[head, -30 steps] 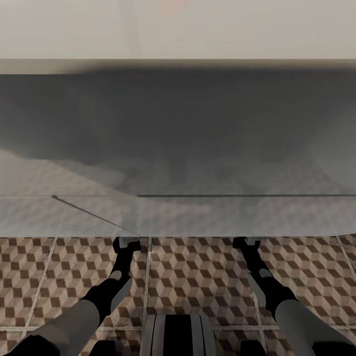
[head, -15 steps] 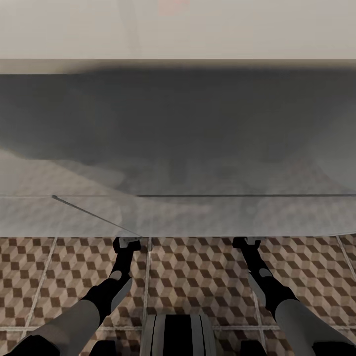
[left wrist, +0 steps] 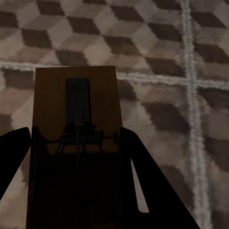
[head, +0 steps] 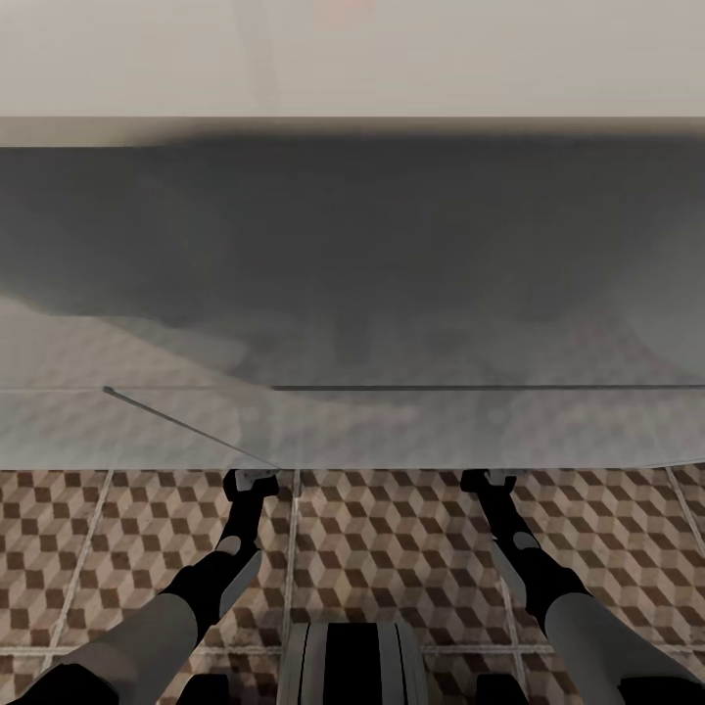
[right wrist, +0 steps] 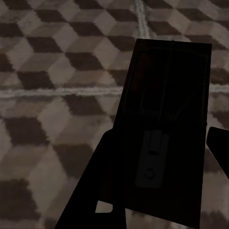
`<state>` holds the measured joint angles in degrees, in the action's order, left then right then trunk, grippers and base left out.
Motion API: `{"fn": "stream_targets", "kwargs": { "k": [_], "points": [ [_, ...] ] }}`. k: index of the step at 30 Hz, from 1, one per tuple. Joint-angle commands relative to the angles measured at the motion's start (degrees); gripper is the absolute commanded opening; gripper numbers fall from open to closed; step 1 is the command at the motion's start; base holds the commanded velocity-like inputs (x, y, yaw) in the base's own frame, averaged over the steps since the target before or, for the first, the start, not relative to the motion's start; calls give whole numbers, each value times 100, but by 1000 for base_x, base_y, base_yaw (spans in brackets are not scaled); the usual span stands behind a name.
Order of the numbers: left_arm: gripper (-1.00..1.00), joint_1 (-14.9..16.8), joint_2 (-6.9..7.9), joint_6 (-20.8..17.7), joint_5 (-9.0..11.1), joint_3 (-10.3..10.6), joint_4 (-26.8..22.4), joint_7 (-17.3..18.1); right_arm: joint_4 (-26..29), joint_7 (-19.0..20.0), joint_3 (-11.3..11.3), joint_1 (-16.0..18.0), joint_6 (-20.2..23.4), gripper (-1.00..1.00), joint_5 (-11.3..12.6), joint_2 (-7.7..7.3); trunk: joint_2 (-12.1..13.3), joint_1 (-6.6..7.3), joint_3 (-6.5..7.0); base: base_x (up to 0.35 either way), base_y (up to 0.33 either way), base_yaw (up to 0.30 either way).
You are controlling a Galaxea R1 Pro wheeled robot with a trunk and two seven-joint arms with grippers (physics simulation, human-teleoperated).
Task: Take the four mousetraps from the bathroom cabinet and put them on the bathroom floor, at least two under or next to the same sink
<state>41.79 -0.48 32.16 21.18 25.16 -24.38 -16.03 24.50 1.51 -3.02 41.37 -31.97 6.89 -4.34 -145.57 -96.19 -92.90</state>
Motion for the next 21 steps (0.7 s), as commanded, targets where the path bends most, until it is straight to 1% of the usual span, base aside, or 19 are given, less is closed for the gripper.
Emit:
{"fn": "stream_targets", "kwargs": {
  "k": [1,21],
  "points": [
    [-100,5,4,21,25,49,3,-49,-6,16,-31,3,-21,-100,60,-5,-1,1,-3,0,0,0],
    [-100,5,4,21,9,50,3,-55,2,16,-36,6,-20,-100,49,-6,-1,1,-3,0,0,0]
  ]
}}
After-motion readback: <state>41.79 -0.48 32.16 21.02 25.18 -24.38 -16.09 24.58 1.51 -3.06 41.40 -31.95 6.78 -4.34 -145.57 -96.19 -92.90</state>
